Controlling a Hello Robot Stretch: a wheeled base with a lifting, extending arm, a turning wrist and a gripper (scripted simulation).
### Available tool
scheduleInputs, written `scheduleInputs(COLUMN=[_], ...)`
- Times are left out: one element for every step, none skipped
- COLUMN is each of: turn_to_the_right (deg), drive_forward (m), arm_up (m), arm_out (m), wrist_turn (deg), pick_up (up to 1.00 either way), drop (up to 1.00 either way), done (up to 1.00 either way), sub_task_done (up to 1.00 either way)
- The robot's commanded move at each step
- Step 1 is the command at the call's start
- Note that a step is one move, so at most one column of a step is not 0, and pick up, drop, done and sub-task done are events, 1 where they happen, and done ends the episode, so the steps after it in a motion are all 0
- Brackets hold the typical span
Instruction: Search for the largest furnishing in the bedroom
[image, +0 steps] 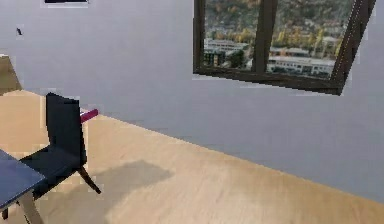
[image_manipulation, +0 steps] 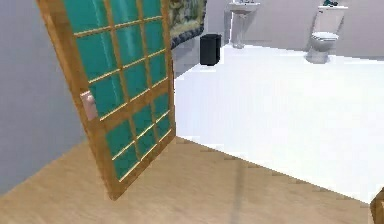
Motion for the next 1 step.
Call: scheduleInputs(turn_to_the_right=[0.0], drive_forward=[0.50], arm_up=[0.00], arm_out=[0.00], wrist_turn=[0.0], pick_up=[0.00], drop=[0.00], done=[0.00], sub_task_done=[0.00])
